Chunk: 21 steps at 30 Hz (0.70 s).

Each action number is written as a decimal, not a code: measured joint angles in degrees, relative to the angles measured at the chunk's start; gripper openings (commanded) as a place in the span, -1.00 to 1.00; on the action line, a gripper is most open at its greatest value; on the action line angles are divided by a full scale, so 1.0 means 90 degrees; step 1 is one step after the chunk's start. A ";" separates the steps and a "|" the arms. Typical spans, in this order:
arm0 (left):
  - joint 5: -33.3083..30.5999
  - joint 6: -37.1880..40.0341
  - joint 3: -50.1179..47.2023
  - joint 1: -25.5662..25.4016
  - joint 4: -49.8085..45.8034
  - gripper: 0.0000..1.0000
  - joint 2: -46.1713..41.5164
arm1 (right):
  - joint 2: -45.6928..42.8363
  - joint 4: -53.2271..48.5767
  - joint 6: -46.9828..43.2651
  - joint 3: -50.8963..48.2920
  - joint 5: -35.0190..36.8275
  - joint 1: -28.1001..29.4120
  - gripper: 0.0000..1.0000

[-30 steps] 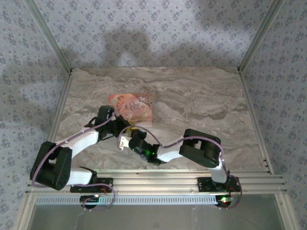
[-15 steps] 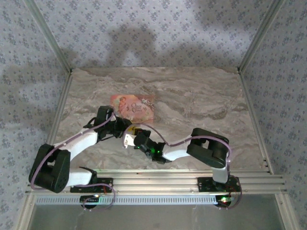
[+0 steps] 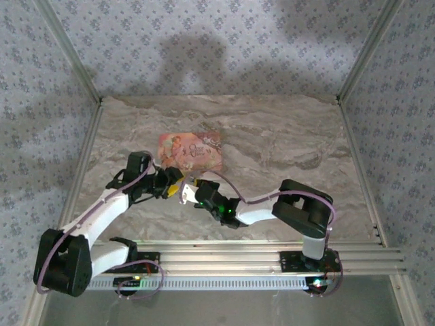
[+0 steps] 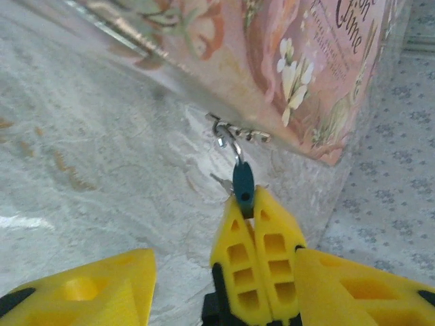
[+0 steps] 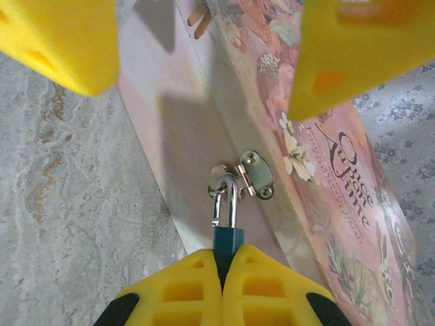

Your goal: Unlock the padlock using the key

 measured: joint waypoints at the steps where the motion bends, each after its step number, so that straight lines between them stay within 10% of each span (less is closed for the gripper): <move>1: -0.0007 0.0104 0.0000 0.0049 -0.0138 0.13 -0.0073 | -0.0007 -0.0024 0.0000 0.0000 -0.0039 -0.0005 -1.00; 21: -0.0580 0.1236 -0.0063 0.1180 -0.1676 0.18 -0.1190 | 0.0075 -0.0556 -0.0729 0.0449 -0.0850 -0.0223 -1.00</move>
